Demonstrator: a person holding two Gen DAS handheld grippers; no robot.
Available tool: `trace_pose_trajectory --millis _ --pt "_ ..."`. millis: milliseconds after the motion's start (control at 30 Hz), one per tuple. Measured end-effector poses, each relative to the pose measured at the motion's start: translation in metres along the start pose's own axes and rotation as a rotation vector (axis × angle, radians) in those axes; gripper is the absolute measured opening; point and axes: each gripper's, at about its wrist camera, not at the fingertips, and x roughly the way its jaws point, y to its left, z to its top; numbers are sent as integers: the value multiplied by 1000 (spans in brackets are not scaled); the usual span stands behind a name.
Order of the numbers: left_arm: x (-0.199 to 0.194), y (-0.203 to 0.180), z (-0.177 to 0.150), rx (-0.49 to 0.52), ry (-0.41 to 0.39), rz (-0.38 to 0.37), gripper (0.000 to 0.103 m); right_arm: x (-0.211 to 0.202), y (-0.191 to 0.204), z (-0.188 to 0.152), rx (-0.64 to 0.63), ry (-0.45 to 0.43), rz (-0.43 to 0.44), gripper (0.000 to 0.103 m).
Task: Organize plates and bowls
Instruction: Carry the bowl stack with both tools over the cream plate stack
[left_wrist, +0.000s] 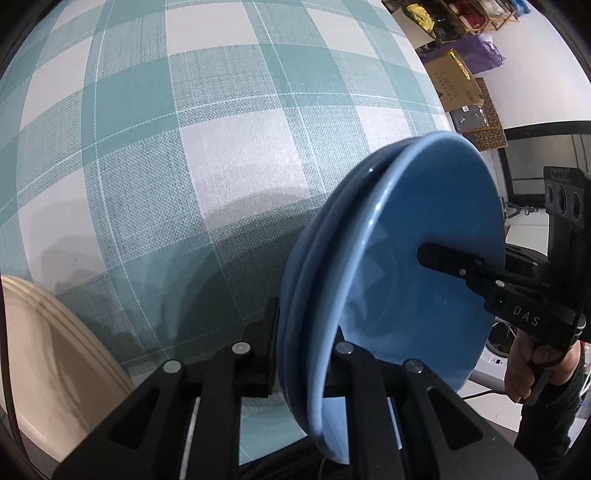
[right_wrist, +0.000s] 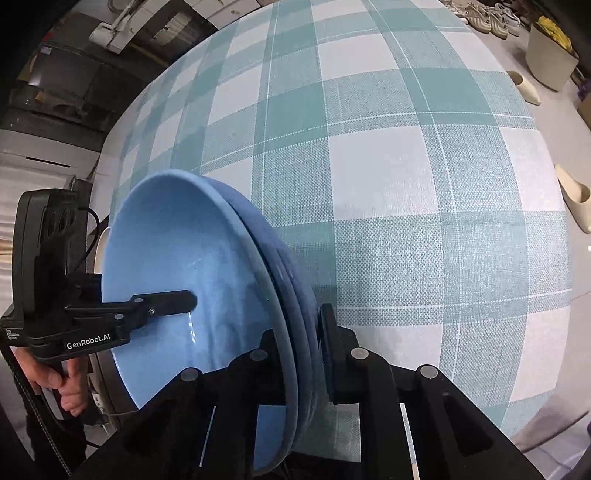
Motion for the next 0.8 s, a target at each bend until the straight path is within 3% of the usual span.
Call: trace_pose_trajectory --millis 233,467,800 --pt "-3 -2 3 5 -21 6 11 -3 6 8 -20 -8 -22 11" --pt "-3 -7 -6 58 -34 75 14 7 11 3 -82 32 -42 11" --pt "1 -14 -9 79 5 106 14 14 20 -3 -101 57 -76 13"
